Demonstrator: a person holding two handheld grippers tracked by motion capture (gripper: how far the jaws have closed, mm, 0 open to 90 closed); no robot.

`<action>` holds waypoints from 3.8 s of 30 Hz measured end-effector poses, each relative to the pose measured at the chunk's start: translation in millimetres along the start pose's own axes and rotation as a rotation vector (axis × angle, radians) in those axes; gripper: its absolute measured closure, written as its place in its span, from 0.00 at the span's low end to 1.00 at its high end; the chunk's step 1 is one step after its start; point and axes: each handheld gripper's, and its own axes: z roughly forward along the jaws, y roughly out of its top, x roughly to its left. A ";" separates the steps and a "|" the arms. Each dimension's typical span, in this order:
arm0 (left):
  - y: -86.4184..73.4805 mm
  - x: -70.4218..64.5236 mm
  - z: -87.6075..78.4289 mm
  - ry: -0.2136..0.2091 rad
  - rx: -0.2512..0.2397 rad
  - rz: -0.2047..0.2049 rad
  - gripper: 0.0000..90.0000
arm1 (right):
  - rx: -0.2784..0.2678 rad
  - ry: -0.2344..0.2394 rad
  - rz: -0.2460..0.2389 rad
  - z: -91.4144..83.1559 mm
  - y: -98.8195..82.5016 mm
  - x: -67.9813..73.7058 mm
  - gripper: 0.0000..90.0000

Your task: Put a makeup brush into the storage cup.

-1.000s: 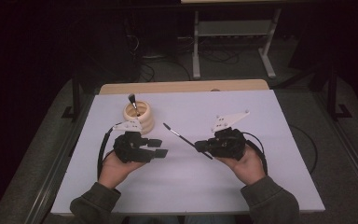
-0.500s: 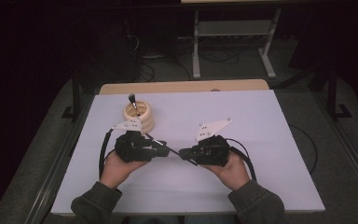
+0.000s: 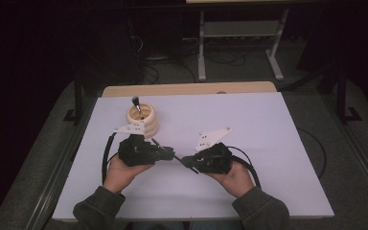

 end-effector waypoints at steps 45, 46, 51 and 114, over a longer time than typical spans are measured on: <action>12.3 8.9 -17.5 0.149 0.117 0.048 0.94 | -0.044 -0.019 0.238 -33.0 -67.1 -31.6 0.53; 12.5 9.7 -18.0 0.150 0.118 0.050 0.94 | -0.044 -0.024 0.246 -34.3 -68.5 -32.3 0.53; 13.1 12.5 -20.9 0.161 0.121 0.039 0.95 | -0.051 -0.036 0.265 -39.8 -73.9 -35.9 0.51; 30.2 36.8 -79.5 0.279 0.075 -0.019 0.95 | -0.104 -0.235 0.356 -84.1 -114.6 -45.5 0.33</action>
